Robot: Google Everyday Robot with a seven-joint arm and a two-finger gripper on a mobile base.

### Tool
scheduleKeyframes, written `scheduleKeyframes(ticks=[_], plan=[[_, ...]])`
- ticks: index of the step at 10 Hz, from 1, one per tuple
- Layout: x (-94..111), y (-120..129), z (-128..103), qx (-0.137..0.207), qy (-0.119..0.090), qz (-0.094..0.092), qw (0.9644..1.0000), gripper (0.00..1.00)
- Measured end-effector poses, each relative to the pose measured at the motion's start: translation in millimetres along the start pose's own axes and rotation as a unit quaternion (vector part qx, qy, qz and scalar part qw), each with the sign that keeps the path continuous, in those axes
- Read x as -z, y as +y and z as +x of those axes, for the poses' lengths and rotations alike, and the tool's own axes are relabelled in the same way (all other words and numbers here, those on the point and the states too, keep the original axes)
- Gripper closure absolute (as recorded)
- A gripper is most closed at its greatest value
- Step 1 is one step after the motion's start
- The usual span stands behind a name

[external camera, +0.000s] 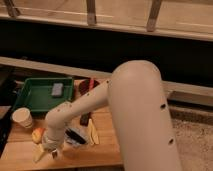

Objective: Place fork in paper cup

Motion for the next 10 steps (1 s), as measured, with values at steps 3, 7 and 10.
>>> scheduleKeyframes(ticks=[3, 7, 10], plan=[[0, -2, -1, 0.001, 0.006, 0.033, 0.9994, 0.29], [-5, 0, -5, 0.013, 0.029, 0.079, 0.9964, 0.29], [-14, -2, -5, 0.016, 0.049, 0.096, 0.9941, 0.29]])
